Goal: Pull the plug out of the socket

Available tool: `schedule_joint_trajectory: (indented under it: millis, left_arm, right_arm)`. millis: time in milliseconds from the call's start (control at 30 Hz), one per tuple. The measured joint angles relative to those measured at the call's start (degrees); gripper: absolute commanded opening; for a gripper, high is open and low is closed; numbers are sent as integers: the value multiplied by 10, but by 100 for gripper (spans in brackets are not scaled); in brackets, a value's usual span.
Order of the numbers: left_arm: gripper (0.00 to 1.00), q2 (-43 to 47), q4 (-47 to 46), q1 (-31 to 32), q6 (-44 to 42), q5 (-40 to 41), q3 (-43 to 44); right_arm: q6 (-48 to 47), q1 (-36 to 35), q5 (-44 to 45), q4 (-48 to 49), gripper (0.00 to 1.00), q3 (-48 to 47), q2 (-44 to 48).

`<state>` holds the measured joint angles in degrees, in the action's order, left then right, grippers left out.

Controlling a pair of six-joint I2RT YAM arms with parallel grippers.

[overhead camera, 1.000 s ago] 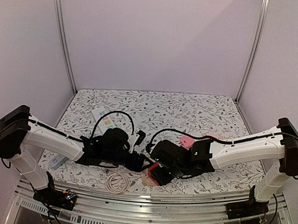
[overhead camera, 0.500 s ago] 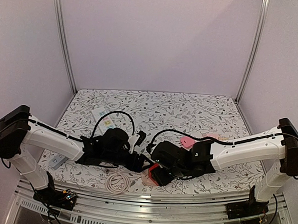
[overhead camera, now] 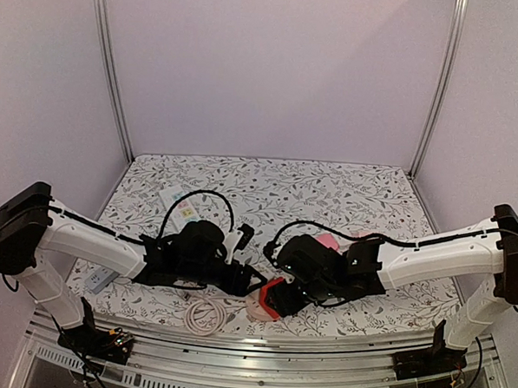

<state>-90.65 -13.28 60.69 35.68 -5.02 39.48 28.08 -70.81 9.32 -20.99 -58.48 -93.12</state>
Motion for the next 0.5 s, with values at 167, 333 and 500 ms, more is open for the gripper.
schedule_joint_trajectory:
  millis: [167,333,500]
  left_arm:
    - [42,0,2,0,-1,1,1]
    - [42,0,4,0,-1,1,2]
    - [41,0,5,1,-1,1,3]
  right_arm:
    - [0,1,-1,0,36,0,0]
    - [-3,-2,2,-4,36,-2,0]
    - [-9,-17,21,-29,36,-22,-9]
